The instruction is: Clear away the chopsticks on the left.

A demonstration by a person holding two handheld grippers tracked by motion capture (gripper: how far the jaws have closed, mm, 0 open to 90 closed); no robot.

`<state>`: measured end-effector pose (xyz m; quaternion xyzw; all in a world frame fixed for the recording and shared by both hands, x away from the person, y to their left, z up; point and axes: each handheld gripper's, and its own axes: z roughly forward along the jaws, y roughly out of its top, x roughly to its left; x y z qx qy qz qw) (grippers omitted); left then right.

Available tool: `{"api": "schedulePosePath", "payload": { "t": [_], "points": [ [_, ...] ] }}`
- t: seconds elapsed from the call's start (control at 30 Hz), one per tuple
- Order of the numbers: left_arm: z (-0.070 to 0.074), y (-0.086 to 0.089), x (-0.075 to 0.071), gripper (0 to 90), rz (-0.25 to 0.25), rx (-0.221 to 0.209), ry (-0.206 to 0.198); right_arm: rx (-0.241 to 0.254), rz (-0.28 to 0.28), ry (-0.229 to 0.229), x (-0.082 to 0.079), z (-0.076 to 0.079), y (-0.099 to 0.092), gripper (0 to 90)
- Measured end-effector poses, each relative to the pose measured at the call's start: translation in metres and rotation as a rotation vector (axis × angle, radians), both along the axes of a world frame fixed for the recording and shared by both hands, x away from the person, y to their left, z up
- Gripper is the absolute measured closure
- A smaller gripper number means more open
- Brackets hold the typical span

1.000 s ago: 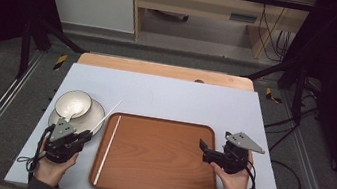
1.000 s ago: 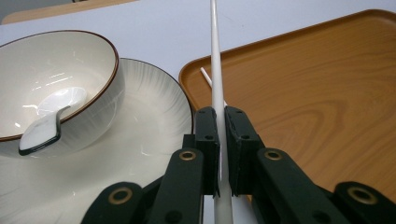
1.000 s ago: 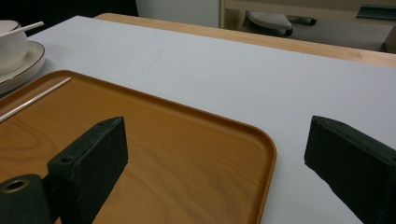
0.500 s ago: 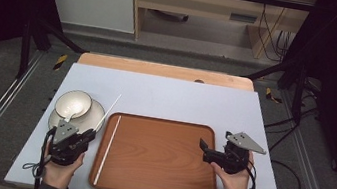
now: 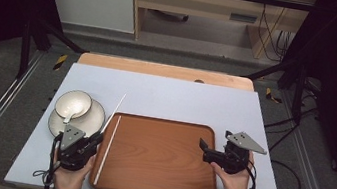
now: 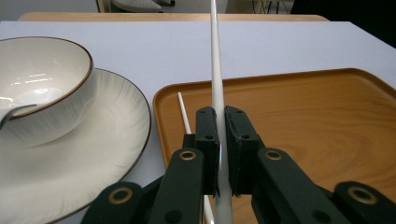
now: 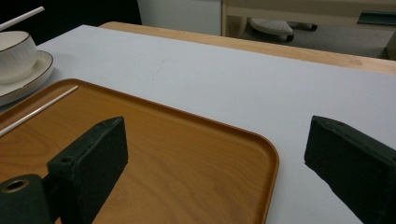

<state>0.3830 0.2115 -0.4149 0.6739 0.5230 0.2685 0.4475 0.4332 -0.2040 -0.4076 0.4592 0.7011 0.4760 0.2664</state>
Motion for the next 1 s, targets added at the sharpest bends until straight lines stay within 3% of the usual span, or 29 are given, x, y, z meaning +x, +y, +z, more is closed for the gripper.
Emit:
{"api": "schedulePosePath", "payload": {
  "t": [0.4,0.67,1.0],
  "points": [
    [-0.027,-0.016,-0.012,84.3,0.059,-0.059,0.005,-0.009,0.006,0.003,0.001,-0.002,0.002,6.3],
    [-0.043,-0.022,-0.014,84.3,0.075,-0.065,0.018,-0.006,0.009,0.008,0.001,-0.003,0.003,6.3],
    [-0.059,-0.029,-0.013,84.3,0.106,-0.043,0.031,-0.013,0.012,0.009,0.002,-0.004,0.004,6.3]
  ]
}}
